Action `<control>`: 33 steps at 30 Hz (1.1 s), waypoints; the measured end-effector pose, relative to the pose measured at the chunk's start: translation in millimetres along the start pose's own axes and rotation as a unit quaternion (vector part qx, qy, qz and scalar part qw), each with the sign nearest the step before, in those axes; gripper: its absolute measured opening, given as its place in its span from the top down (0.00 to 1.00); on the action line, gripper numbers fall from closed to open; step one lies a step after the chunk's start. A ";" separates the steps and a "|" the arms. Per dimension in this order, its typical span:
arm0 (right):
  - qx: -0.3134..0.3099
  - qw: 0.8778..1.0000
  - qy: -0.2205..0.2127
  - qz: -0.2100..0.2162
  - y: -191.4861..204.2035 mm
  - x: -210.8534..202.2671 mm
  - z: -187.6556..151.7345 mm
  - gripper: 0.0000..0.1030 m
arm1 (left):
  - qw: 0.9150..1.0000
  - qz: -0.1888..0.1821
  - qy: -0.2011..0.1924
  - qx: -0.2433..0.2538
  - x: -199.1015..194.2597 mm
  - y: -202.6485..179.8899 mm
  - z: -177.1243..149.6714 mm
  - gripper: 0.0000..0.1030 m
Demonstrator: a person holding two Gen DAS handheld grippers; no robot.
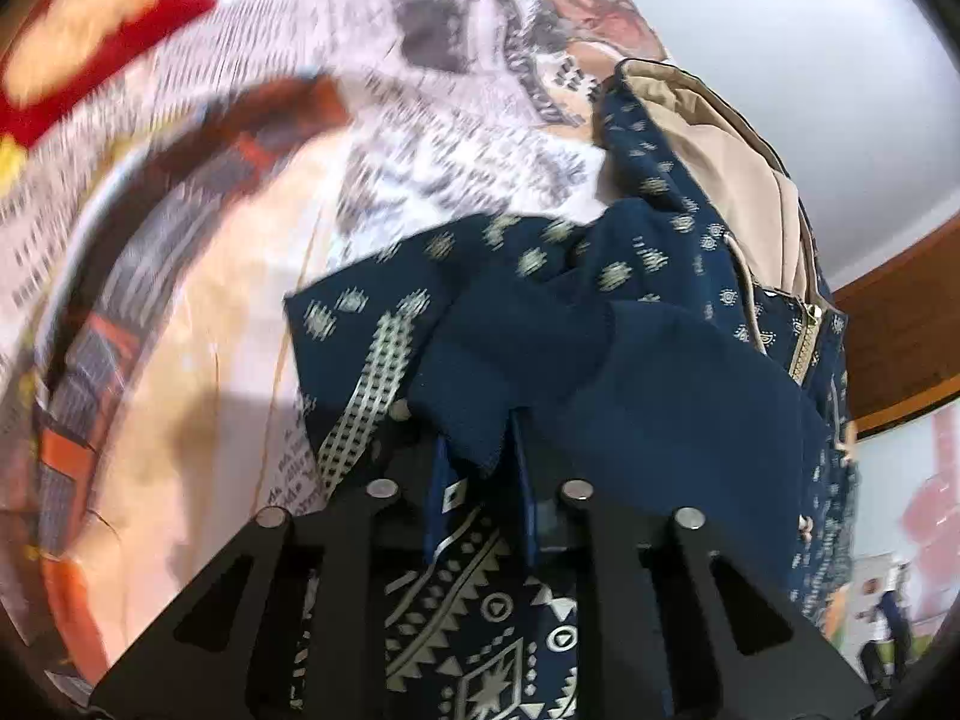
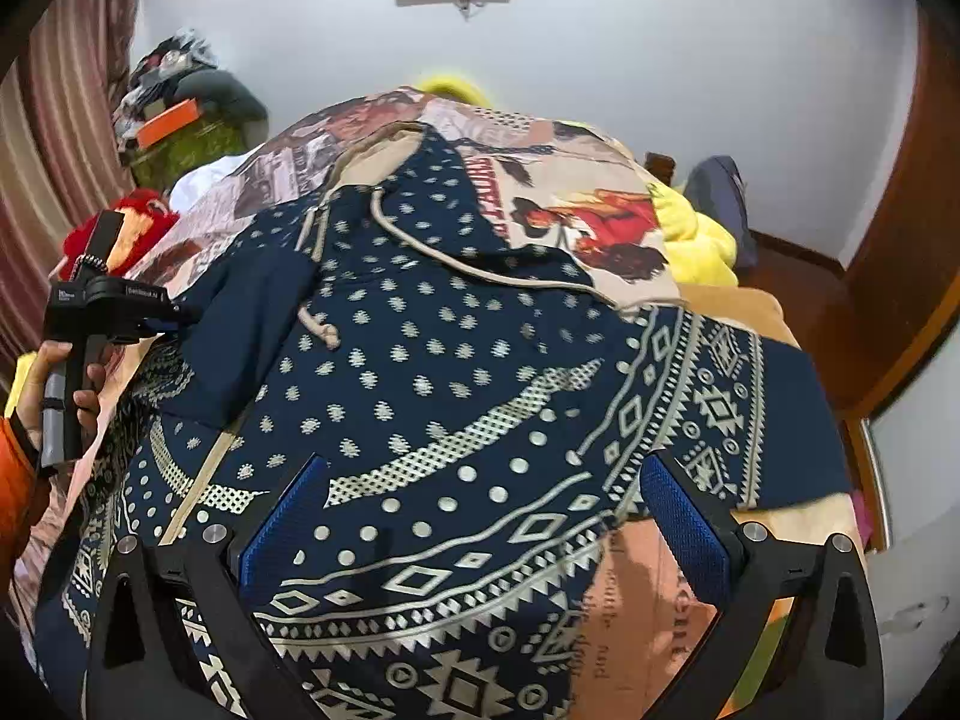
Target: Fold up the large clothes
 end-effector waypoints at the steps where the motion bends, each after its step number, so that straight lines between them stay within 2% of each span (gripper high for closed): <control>1: 0.005 1.000 -0.002 -0.001 -3.8 -2.1 -0.5 0.00 | 1.000 0.012 -0.014 0.021 -8.7 -10.9 0.7 0.88; 3: 0.011 1.000 -0.006 -0.005 -11.6 -7.4 -1.8 0.00 | 0.996 0.038 -0.045 0.061 -26.2 -31.1 2.1 0.89; 6: 0.015 1.000 -0.013 -0.013 -20.4 -16.2 -3.1 0.00 | 0.984 0.055 -0.107 0.131 -67.5 -76.3 -0.1 0.89; 9: 0.020 0.999 -0.022 -0.021 -30.1 -27.9 -3.7 0.00 | 0.961 0.063 -0.177 0.201 -112.6 -128.9 -8.5 0.89; 10: 0.021 0.999 -0.026 -0.023 -33.8 -32.8 -3.7 0.00 | 0.953 0.054 -0.198 0.223 -128.1 -151.6 -11.5 0.89; 14: 0.023 0.998 -0.043 -0.037 -45.6 -52.9 -3.8 0.00 | 0.939 -0.014 -0.220 0.265 -165.4 -212.8 -28.2 0.89; 17: 0.030 0.997 -0.056 -0.049 -56.4 -70.1 -5.2 0.00 | 0.931 -0.075 -0.207 0.290 -177.6 -258.2 -46.5 0.89; 19: 0.037 0.996 -0.062 -0.058 -65.2 -80.9 -7.8 0.00 | 0.925 -0.096 -0.194 0.311 -174.7 -286.2 -60.8 0.89; 22: 0.048 0.994 -0.066 -0.073 -79.0 -93.8 -14.0 0.00 | 0.915 -0.102 -0.171 0.350 -153.9 -321.6 -90.7 0.89; 25: 0.062 0.993 -0.063 -0.083 -93.6 -103.3 -23.2 0.00 | 0.910 -0.105 -0.126 0.380 -125.5 -341.4 -118.2 0.89; 28: 0.077 0.991 -0.053 -0.091 -107.3 -107.4 -33.6 0.00 | 0.905 -0.101 -0.067 0.408 -95.6 -349.1 -144.1 0.88; 32: 0.096 0.990 -0.045 -0.094 -120.2 -107.7 -41.4 0.00 | 0.898 -0.098 -0.028 0.428 -79.7 -350.0 -169.5 0.88; 33: 0.099 0.990 -0.044 -0.095 -121.9 -107.3 -42.4 0.00 | 0.896 -0.099 -0.022 0.433 -78.8 -348.5 -171.9 0.85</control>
Point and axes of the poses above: each gripper's, at about its wrist camera, not at the fingertips, and x roughly the way its jaws point, y to its left, z to its top, the point moved 2 cm from there along x, roughly the way its jaws point, and after that the axes turned 10 degrees about z, right-handed, at the moved point
